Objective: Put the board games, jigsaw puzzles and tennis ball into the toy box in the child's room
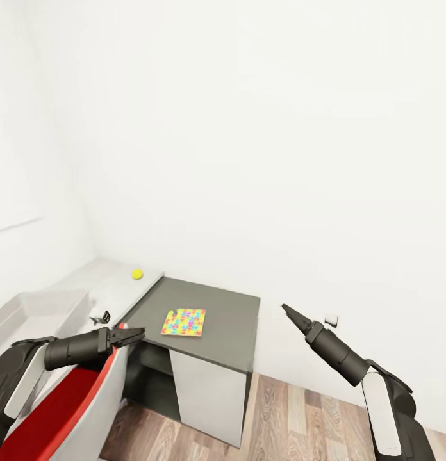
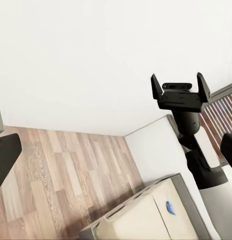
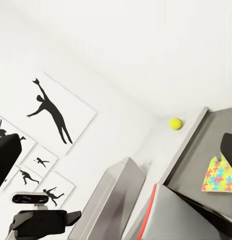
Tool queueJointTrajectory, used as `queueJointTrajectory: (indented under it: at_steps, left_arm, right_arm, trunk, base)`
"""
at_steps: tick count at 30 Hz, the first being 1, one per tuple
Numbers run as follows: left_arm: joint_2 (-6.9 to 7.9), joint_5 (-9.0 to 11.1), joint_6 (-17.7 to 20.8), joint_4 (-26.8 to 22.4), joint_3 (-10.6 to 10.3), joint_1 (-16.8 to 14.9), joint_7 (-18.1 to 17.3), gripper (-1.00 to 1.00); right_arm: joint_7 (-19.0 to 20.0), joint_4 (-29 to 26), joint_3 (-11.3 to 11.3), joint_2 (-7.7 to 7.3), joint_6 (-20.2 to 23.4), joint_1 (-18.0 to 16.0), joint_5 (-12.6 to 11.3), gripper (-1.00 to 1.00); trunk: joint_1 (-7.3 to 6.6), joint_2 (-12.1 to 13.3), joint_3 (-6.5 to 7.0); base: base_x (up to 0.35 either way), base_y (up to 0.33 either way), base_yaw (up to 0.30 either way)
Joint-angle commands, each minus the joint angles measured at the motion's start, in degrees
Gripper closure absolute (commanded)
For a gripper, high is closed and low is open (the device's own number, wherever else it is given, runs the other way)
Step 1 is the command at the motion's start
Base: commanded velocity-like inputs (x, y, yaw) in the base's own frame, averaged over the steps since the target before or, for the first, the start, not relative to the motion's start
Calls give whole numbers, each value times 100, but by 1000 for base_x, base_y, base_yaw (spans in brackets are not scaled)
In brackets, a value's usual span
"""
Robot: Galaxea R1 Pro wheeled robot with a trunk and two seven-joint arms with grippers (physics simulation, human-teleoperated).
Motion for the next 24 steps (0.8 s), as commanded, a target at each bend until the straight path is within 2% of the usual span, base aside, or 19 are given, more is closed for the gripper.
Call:
queueJointTrajectory:
  at_steps: [1,24]
  left_arm:
    - [3,10,38,-1,3,-3,-9,-100]
    - [1,7,29,-4,-1,-3,-8,-100]
  right_arm:
    - [15,2,-12,6,32,-8,-6,-100]
    - [22,43,-268,5,31,-8,-6,-100]
  trunk:
    - [4,-14,-14]
    - [4,-14,-14]
  base:
    - [0,0,-277]
    - [0,0,-277]
